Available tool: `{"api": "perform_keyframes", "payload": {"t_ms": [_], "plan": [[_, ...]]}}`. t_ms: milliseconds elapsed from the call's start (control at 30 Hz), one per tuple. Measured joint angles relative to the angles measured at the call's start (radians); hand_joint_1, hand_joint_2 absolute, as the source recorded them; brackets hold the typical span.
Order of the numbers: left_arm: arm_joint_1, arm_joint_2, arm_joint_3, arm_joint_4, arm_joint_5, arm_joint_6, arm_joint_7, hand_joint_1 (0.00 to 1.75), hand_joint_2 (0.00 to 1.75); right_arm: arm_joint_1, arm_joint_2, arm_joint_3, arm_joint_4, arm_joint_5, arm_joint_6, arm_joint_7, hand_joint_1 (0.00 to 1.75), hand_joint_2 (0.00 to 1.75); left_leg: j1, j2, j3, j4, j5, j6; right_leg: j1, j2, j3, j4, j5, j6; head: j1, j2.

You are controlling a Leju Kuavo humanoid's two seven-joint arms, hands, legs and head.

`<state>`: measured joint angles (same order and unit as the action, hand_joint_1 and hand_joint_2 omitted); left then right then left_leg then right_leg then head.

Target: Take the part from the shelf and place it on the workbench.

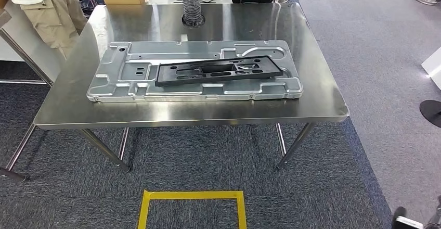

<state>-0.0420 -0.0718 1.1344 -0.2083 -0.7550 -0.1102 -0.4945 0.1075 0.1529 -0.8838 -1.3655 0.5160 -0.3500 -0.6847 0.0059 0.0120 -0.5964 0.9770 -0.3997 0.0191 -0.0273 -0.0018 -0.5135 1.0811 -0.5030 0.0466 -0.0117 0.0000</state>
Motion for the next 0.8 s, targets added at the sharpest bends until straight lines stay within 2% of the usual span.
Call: {"api": "perform_keyframes", "payload": {"t_ms": [33,67,100,167,200,233,300,333,367,400,433,467,500,533,567,600,667,700,733,800], "plan": [[0.000,-0.003,0.002,0.000,-0.001,-0.001,0.001,0.00,0.00,-0.013,-0.005,-0.020,0.071,0.046,-0.018,0.001,0.00,0.87,0.000,0.000,-0.008,0.006,0.007,-0.006,0.002,0.001,0.044,-0.067,-0.009,-0.005,-0.001,0.000],[-0.001,-0.006,0.005,0.000,-0.002,-0.002,0.002,0.00,0.00,-0.026,-0.015,-0.044,0.159,0.093,-0.045,0.006,0.00,0.44,0.000,-0.001,-0.013,0.009,0.014,-0.012,0.005,0.001,0.069,-0.110,-0.024,-0.011,0.000,0.000],[-0.001,-0.009,0.009,0.000,-0.004,-0.002,0.003,0.00,0.00,-0.039,-0.028,-0.069,0.255,0.141,-0.078,0.023,0.00,0.00,0.000,-0.002,-0.015,0.008,0.022,-0.019,0.009,0.002,0.075,-0.128,-0.030,-0.020,0.001,0.000],[0.002,-0.014,0.014,0.000,-0.008,-0.004,0.008,0.00,0.00,-0.059,-0.052,-0.117,0.452,0.223,-0.135,0.098,0.00,0.00,0.004,-0.004,-0.020,0.009,0.028,-0.031,0.010,-0.001,0.062,-0.129,-0.014,-0.037,0.004,0.000],[0.004,-0.016,0.016,0.000,-0.010,-0.007,0.012,0.00,0.00,-0.068,-0.061,-0.133,0.538,0.254,-0.148,0.152,0.00,0.00,0.006,-0.005,-0.029,0.025,0.005,-0.036,0.009,-0.003,0.052,-0.131,-0.002,-0.047,0.003,0.000],[0.006,-0.016,0.017,0.000,-0.012,-0.010,0.015,0.00,0.00,-0.074,-0.067,-0.144,0.615,0.280,-0.151,0.205,0.00,0.00,0.007,-0.006,-0.041,0.061,-0.036,-0.039,0.008,-0.005,0.039,-0.133,0.011,-0.054,0.000,0.000],[0.006,-0.018,0.019,0.000,-0.015,-0.015,0.020,0.00,0.00,-0.083,-0.075,-0.157,0.746,0.322,-0.139,0.302,0.00,0.00,0.008,-0.006,-0.075,0.189,-0.149,-0.044,0.012,-0.006,0.008,-0.131,0.036,-0.062,-0.003,0.000],[0.005,-0.019,0.020,0.000,-0.017,-0.017,0.022,0.00,0.00,-0.086,-0.077,-0.160,0.800,0.340,-0.127,0.343,0.00,0.00,0.008,-0.006,-0.086,0.256,-0.185,-0.046,0.015,-0.006,-0.008,-0.129,0.047,-0.063,-0.004,0.000],[0.004,-0.019,0.020,0.000,-0.018,-0.018,0.023,0.00,0.00,-0.089,-0.078,-0.162,0.847,0.355,-0.113,0.382,0.00,0.00,0.007,-0.006,-0.085,0.301,-0.197,-0.046,0.018,-0.006,-0.026,-0.126,0.058,-0.064,-0.004,0.000],[0.004,-0.019,0.021,0.000,-0.019,-0.019,0.023,0.00,0.00,-0.093,-0.078,-0.163,0.888,0.369,-0.094,0.422,0.00,0.00,0.007,-0.006,-0.065,0.310,-0.185,-0.043,0.021,-0.006,-0.043,-0.121,0.068,-0.064,-0.004,0.000],[0.003,-0.019,0.021,0.000,-0.020,-0.020,0.024,0.00,0.00,-0.097,-0.077,-0.163,0.923,0.381,-0.072,0.462,0.00,0.00,0.006,-0.006,-0.027,0.279,-0.159,-0.038,0.023,-0.006,-0.059,-0.116,0.077,-0.063,-0.004,0.000],[0.002,-0.019,0.021,0.000,-0.021,-0.022,0.024,0.00,0.00,-0.101,-0.077,-0.163,0.953,0.392,-0.045,0.505,0.00,0.00,0.004,-0.006,0.029,0.214,-0.136,-0.032,0.025,-0.005,-0.073,-0.111,0.086,-0.062,-0.004,0.000],[0.000,-0.018,0.022,0.000,-0.023,-0.024,0.024,0.00,0.00,-0.105,-0.077,-0.163,0.980,0.401,-0.015,0.549,0.00,0.00,0.001,-0.006,0.091,0.128,-0.129,-0.025,0.028,-0.005,-0.085,-0.105,0.094,-0.060,-0.004,0.000],[-0.003,-0.018,0.022,0.000,-0.026,-0.027,0.025,0.00,0.00,-0.110,-0.077,-0.163,1.002,0.408,0.015,0.589,0.00,0.00,-0.002,-0.007,0.141,0.056,-0.132,-0.019,0.030,-0.005,-0.093,-0.102,0.102,-0.056,-0.003,0.000],[-0.005,-0.017,0.022,0.000,-0.030,-0.030,0.024,0.00,0.00,-0.114,-0.076,-0.163,1.022,0.413,0.042,0.621,0.00,0.00,-0.005,-0.007,0.172,0.003,-0.141,-0.014,0.031,-0.005,-0.097,-0.100,0.111,-0.051,-0.003,0.000],[-0.007,-0.017,0.022,0.000,-0.032,-0.032,0.024,0.00,0.00,-0.118,-0.076,-0.163,1.040,0.418,0.064,0.645,0.00,0.00,-0.008,-0.007,0.182,-0.022,-0.147,-0.009,0.030,-0.006,-0.100,-0.101,0.120,-0.046,-0.004,0.000],[-0.007,-0.017,0.022,0.000,-0.036,-0.036,0.023,0.00,0.00,-0.124,-0.076,-0.163,1.066,0.427,0.092,0.670,0.00,0.00,-0.008,-0.004,0.168,-0.029,-0.131,0.003,0.028,-0.005,-0.105,-0.102,0.132,-0.034,-0.007,0.000],[-0.008,-0.017,0.022,0.000,-0.038,-0.036,0.022,0.00,0.00,-0.127,-0.076,-0.162,1.078,0.431,0.102,0.678,0.00,0.00,-0.007,-0.002,0.158,-0.031,-0.118,0.011,0.027,-0.003,-0.112,-0.090,0.115,-0.029,-0.007,0.000],[-0.009,-0.017,0.022,0.000,-0.040,-0.037,0.022,0.00,0.00,-0.128,-0.076,-0.162,1.087,0.435,0.110,0.685,0.00,0.00,-0.005,0.000,0.146,-0.035,-0.104,0.018,0.025,-0.001,-0.124,-0.061,0.079,-0.024,-0.003,0.000],[-0.010,-0.016,0.022,0.000,-0.042,-0.037,0.022,0.00,0.00,-0.131,-0.076,-0.161,1.103,0.440,0.119,0.695,0.00,0.00,-0.005,0.002,0.114,-0.035,-0.078,0.026,0.020,0.001,-0.157,0.056,-0.033,-0.016,0.002,0.000]]}}
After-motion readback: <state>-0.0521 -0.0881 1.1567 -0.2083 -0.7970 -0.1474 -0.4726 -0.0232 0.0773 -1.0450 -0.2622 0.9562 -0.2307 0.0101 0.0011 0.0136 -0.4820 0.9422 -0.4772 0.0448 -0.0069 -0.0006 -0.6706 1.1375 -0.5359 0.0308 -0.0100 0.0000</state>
